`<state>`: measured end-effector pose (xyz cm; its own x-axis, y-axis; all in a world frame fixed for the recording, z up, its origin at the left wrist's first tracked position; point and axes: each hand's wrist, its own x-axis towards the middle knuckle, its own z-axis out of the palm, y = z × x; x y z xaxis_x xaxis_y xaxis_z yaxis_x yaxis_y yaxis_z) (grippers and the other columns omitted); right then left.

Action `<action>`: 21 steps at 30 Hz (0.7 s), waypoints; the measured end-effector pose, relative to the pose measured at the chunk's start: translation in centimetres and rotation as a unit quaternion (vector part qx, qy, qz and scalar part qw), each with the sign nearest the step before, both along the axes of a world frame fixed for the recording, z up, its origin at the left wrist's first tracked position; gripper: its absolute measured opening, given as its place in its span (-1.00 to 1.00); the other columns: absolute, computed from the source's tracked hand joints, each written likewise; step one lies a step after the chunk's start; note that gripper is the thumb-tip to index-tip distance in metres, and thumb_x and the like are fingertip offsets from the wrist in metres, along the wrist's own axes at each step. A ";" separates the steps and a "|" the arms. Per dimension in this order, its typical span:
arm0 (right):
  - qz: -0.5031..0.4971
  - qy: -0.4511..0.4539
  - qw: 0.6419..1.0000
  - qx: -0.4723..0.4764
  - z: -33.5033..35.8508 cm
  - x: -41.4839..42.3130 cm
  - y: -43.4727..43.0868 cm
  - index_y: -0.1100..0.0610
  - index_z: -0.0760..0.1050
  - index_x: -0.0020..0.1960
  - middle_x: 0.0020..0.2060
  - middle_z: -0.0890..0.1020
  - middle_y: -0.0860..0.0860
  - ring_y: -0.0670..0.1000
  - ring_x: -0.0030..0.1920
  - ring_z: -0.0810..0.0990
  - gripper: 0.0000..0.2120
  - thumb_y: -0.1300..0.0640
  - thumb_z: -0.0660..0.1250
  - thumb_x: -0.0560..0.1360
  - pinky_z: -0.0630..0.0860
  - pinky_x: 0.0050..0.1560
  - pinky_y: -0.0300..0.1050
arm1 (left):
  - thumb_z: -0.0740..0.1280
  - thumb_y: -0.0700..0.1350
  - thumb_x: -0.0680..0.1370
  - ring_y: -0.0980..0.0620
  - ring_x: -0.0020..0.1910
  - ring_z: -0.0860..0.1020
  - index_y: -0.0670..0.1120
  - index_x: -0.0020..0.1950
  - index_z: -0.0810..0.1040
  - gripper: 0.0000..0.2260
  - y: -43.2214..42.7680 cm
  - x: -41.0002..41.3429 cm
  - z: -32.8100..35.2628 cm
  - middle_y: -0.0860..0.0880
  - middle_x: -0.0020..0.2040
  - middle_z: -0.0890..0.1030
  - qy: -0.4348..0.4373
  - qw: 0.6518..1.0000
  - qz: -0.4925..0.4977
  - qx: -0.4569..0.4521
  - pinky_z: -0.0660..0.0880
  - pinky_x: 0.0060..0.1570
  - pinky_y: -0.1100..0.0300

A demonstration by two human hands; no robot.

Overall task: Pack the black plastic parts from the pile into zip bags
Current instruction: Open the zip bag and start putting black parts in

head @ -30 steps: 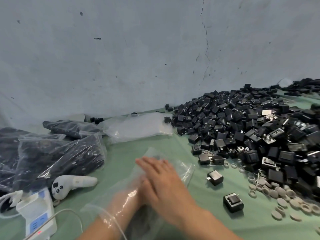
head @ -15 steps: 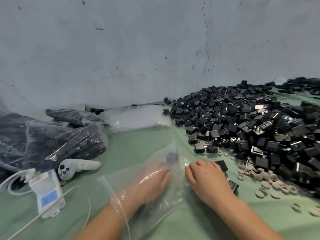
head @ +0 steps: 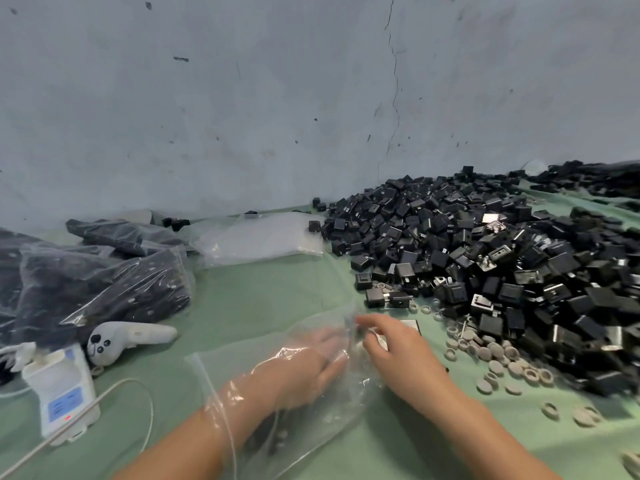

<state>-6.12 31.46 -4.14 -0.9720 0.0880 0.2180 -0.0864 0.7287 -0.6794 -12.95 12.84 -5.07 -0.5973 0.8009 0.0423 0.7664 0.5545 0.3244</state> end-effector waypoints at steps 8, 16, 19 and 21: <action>0.060 -0.018 0.992 0.109 -1.5 -2.0 0.6 -0.16 0.26 0.51 0.41 0.41 -0.19 -0.13 0.37 0.37 -0.57 -0.03 0.08 0.65 0.28 0.43 -0.16 | 0.39 0.20 0.40 0.09 0.11 0.55 0.04 0.23 0.49 -0.54 3.4 -5.4 -2.5 0.04 0.11 0.60 0.245 0.946 -0.011 -0.211 0.43 0.11 0.28; 0.067 -0.144 0.977 0.142 -0.6 -3.1 1.6 -0.08 0.06 0.61 0.59 0.15 -0.09 -0.07 0.57 0.10 -0.47 0.00 0.01 0.65 -0.14 0.56 -0.01 | 0.07 -0.34 0.68 0.47 0.12 0.46 -0.24 0.57 0.12 -0.56 1.8 -2.9 0.4 0.14 0.28 0.39 -0.127 0.990 0.046 0.044 0.31 0.16 0.57; 0.028 -0.163 0.939 0.300 -1.1 -2.4 2.1 -0.05 -0.04 0.62 0.61 0.08 -0.02 0.04 0.59 0.06 -0.46 -0.04 -0.04 0.67 -0.16 0.55 0.16 | 0.12 -0.17 0.70 0.34 0.41 0.22 0.00 0.56 0.24 -0.60 -2.3 0.3 1.6 0.20 0.47 0.22 -0.051 0.993 0.087 0.060 -0.01 0.30 0.62; 0.020 -0.156 0.939 0.307 -1.4 -2.2 1.8 -0.06 -0.02 0.62 0.61 0.06 -0.01 0.07 0.59 0.06 -0.47 -0.02 -0.02 0.67 -0.11 0.56 0.16 | 0.13 0.08 0.68 0.38 0.33 0.33 0.16 0.47 0.40 -0.65 -6.1 2.2 2.3 0.31 0.41 0.33 0.110 0.988 0.102 0.033 0.04 0.29 0.59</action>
<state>-8.34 33.27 -5.55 -0.9968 0.0014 -0.0796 0.0118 0.9915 -0.1295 -10.73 6.76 -2.79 -0.7163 0.6562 0.2372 0.6972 0.6873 0.2039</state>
